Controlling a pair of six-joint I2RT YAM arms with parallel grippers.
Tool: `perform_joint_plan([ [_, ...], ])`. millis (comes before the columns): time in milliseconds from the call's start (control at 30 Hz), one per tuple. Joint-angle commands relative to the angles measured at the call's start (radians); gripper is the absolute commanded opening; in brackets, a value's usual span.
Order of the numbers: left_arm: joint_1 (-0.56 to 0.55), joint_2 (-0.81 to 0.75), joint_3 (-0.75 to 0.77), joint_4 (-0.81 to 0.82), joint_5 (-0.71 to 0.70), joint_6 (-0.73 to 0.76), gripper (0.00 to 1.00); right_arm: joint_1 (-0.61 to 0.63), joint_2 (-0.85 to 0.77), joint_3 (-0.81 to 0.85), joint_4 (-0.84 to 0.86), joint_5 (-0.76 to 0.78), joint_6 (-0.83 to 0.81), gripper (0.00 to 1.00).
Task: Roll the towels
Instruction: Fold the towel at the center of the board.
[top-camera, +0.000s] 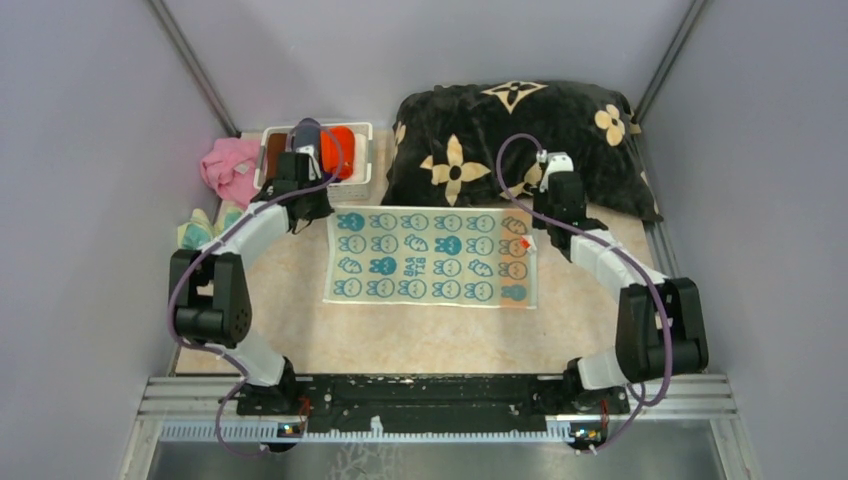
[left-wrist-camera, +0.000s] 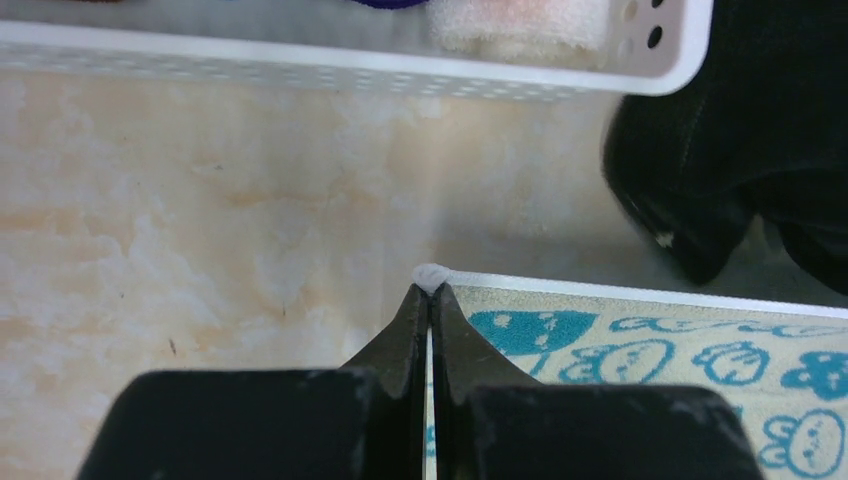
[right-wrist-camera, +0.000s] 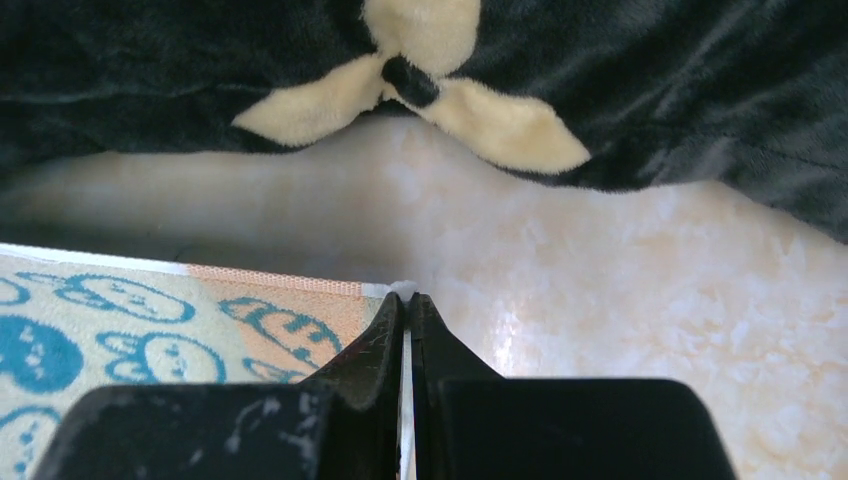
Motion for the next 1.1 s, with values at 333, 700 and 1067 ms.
perform_joint_plan([
  [333,0.021,-0.305,-0.237,-0.117,-0.014,-0.029,0.00,-0.020,-0.394,-0.204,-0.114,0.008,0.077,0.00],
  [700,0.021,-0.326,-0.303,-0.187,-0.057,-0.113,0.00,-0.020,-0.533,-0.260,-0.297,-0.125,0.250,0.00],
  [1067,0.020,-0.256,-0.292,-0.236,-0.067,-0.119,0.00,-0.020,-0.501,-0.336,-0.344,-0.107,0.347,0.00],
])
